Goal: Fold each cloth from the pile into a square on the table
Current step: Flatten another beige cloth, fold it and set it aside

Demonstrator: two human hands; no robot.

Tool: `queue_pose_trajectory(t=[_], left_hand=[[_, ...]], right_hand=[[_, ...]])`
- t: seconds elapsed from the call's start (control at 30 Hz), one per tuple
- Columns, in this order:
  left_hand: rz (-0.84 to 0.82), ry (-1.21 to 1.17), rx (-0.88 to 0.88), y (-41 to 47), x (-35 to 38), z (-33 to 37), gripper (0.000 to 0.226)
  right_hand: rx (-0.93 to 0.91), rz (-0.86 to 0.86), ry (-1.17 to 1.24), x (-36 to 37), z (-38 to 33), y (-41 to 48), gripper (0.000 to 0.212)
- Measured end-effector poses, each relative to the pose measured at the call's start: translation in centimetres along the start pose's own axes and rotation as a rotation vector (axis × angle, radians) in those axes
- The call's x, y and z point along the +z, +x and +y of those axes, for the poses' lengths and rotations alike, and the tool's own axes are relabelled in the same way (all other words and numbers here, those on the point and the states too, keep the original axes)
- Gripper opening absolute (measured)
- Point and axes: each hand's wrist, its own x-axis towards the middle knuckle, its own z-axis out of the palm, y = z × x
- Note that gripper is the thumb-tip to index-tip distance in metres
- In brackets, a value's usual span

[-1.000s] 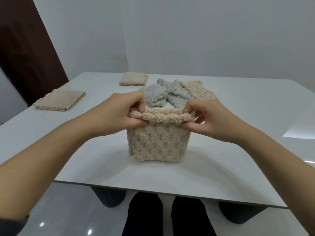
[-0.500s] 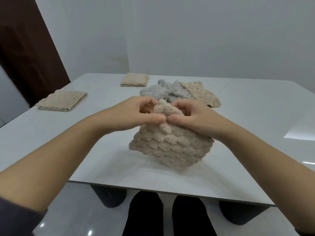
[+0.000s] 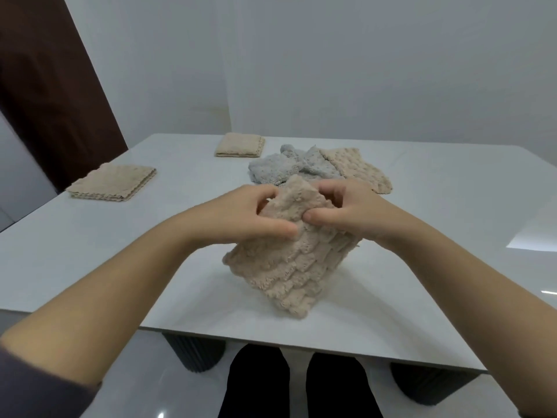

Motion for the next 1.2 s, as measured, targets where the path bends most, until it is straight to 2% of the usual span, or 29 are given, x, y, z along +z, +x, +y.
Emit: queue_pose_trajectory(t=[0.13, 0.2, 0.33, 0.4, 0.47, 0.57, 0.63, 0.73, 0.83, 0.93, 1.0, 1.2], left_hand=[[0.24, -0.042, 0.14, 0.5, 0.2, -0.2, 0.021], [0.274, -0.072, 0.159, 0.3, 0.3, -0.9, 0.021], [0.293, -0.132, 0.194, 0.1, 1.0, -1.4, 0.023], [0.31, -0.181, 0.216, 0.4, 1.1, -1.1, 0.029], [0.359, -0.244, 0.207, 1.2, 1.1, -0.8, 0.029], [0.41, -0.354, 0.133, 3.4, 2.2, -0.8, 0.027], [0.398, -0.406, 0.069, 5.2, 3.5, -0.9, 0.026], [0.328, -0.452, -0.043, 8.5, 5.9, -0.7, 0.026], [0.266, -0.38, -0.161, 13.0, 8.7, 0.1, 0.028], [0.269, -0.348, -0.243, 18.6, 11.1, 1.3, 0.055], [0.258, -0.41, -0.31, 22.3, 12.3, 2.3, 0.064], [0.146, -0.448, -0.356, 31.2, 15.8, 6.4, 0.059]], right_hand=[[0.004, -0.068, -0.112, -1.3, -0.1, -0.6, 0.023], [0.019, -0.057, -0.156, -2.0, 0.7, -0.8, 0.028], [0.011, 0.067, -0.035, -3.0, 1.9, -1.2, 0.015], [0.021, 0.07, 0.072, -3.4, 2.1, -1.1, 0.018], [0.051, 0.09, 0.25, -3.5, 2.8, -0.7, 0.034], [0.152, 0.073, 0.647, -2.9, 4.6, -0.2, 0.042], [0.232, 0.073, 0.738, -2.7, 6.0, -0.3, 0.049], [0.361, 0.279, 0.58, -4.4, 8.0, -0.4, 0.041], [0.449, 0.432, 0.418, -7.5, 9.6, -0.4, 0.046], [0.519, 0.449, 0.463, -11.4, 11.4, -0.3, 0.024], [0.568, 0.491, 0.451, -14.2, 12.8, 0.3, 0.02], [0.575, 0.771, 0.255, -22.7, 17.9, 2.7, 0.008]])
